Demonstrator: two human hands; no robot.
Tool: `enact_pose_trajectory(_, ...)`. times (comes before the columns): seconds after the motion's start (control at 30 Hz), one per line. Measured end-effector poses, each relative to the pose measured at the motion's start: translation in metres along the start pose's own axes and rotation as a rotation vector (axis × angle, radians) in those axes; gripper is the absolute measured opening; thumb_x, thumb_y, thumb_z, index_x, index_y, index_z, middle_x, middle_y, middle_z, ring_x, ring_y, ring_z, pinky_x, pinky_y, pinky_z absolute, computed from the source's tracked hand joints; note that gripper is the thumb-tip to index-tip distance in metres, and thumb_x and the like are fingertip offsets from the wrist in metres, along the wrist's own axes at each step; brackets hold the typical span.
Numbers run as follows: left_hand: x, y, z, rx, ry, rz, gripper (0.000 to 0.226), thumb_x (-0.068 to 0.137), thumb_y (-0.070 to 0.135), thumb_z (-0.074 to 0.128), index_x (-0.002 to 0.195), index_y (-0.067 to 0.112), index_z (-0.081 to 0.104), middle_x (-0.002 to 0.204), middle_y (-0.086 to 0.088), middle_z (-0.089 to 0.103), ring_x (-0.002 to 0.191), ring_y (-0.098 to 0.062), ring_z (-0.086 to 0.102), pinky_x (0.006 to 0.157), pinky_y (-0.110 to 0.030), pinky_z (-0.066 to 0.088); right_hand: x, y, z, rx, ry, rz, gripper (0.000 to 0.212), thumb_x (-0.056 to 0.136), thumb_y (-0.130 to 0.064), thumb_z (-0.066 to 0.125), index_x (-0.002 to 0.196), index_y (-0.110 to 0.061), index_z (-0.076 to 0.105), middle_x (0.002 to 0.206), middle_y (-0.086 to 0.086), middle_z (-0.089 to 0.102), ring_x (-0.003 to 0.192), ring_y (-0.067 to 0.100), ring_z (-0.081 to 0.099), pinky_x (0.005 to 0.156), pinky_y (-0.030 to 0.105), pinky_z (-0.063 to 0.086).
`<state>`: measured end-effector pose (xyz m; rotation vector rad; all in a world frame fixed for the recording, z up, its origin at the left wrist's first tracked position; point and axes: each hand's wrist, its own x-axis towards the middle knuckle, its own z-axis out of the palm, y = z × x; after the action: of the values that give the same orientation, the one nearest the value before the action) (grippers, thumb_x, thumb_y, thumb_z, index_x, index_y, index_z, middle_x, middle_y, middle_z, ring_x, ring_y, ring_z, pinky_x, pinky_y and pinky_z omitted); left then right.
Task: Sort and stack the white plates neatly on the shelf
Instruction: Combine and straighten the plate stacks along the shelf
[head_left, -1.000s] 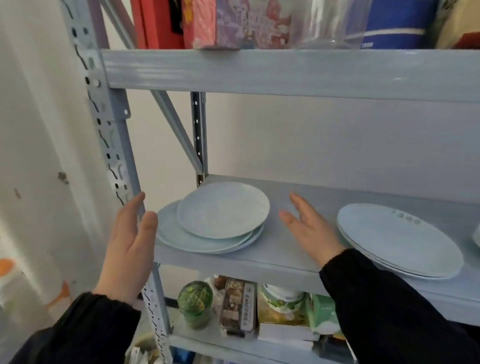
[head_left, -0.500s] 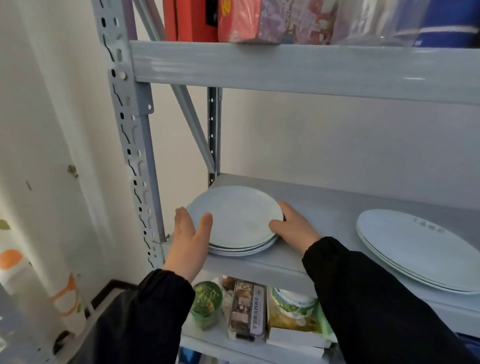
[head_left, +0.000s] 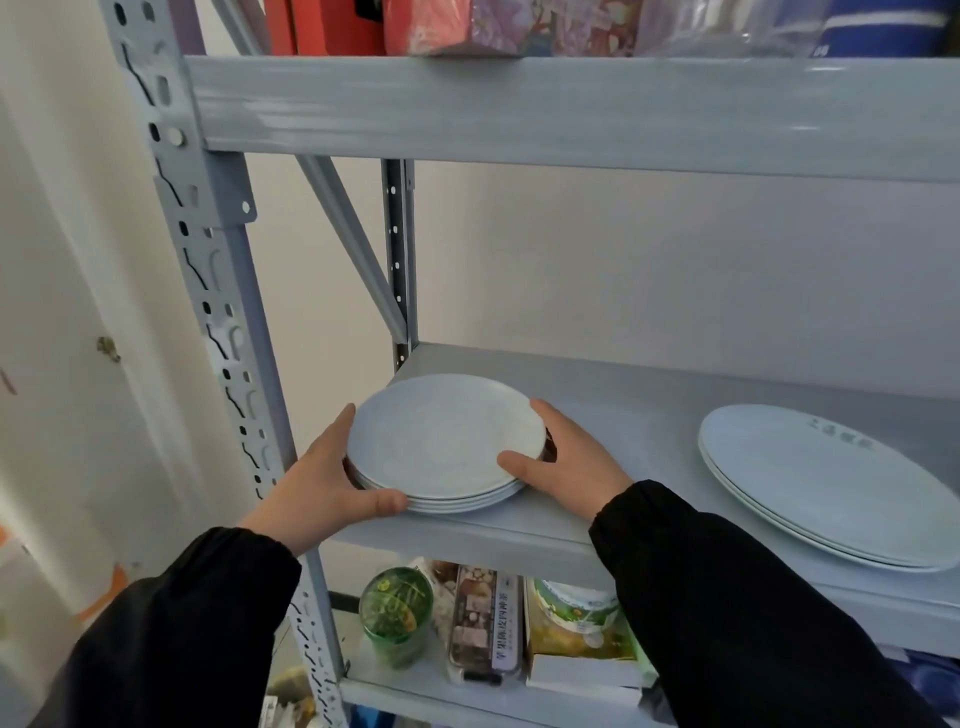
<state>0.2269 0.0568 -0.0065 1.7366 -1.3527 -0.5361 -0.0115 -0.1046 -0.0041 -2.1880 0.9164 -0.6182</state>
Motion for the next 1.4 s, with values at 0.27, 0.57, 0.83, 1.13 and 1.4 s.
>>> enact_pose_trajectory(0.27, 0.012, 0.004, 0.007, 0.130, -0.036, 0.105, 0.117, 0.057, 0.057, 0.087, 0.149, 0.042, 0.016, 0.131, 0.040, 0.028, 0.121, 0.012, 0.034, 0.098, -0.015, 0.030, -0.014, 0.010, -0.021, -0.037, -0.061, -0.063, 0.094, 0.062, -0.055, 0.085, 0.140, -0.048, 0.033, 0.134, -0.028, 0.050, 0.122, -0.004, 0.047, 0.101, 0.029, 0.042)
enact_pose_trajectory(0.57, 0.044, 0.024, 0.047, 0.146, -0.127, 0.227, 0.098, 0.063, 0.038, 0.089, 0.129, 0.051, 0.018, 0.119, 0.042, 0.025, 0.103, 0.024, 0.029, 0.086, 0.006, 0.025, -0.051, 0.036, -0.057, -0.082, 0.098, -0.014, 0.092, 0.061, -0.062, 0.079, 0.140, -0.051, 0.033, 0.137, -0.023, 0.051, 0.126, 0.002, 0.047, 0.105, 0.035, 0.043)
enact_pose_trajectory(0.83, 0.061, 0.015, 0.051, 0.070, -0.184, 0.246, 0.117, 0.048, 0.067, 0.087, 0.147, 0.043, 0.030, 0.142, 0.026, 0.046, 0.132, 0.003, 0.040, 0.111, -0.039, 0.036, -0.068, 0.058, -0.058, 0.022, 0.197, 0.065, 0.087, 0.066, -0.051, 0.083, 0.141, -0.035, 0.043, 0.142, -0.012, 0.052, 0.129, 0.003, 0.048, 0.108, 0.031, 0.042)
enact_pose_trajectory(1.13, 0.064, 0.004, 0.054, 0.022, -0.119, 0.236, 0.089, 0.043, 0.074, 0.083, 0.122, 0.064, 0.044, 0.126, 0.039, 0.047, 0.127, 0.002, 0.043, 0.105, -0.032, 0.036, -0.065, 0.053, -0.058, -0.119, 0.195, 0.082, 0.086, 0.069, -0.060, 0.077, 0.143, -0.043, 0.035, 0.145, -0.017, 0.046, 0.132, 0.006, 0.044, 0.106, 0.035, 0.041)
enact_pose_trajectory(1.4, 0.063, 0.003, 0.051, -0.006, -0.123, 0.194, 0.099, 0.039, 0.073, 0.084, 0.127, 0.045, 0.049, 0.130, 0.025, 0.053, 0.124, 0.003, 0.046, 0.107, -0.032, 0.035, -0.069, 0.049, -0.061, -0.093, 0.182, 0.110, 0.087, 0.061, -0.068, 0.077, 0.137, -0.045, 0.040, 0.139, -0.020, 0.051, 0.128, 0.004, 0.046, 0.103, 0.035, 0.043)
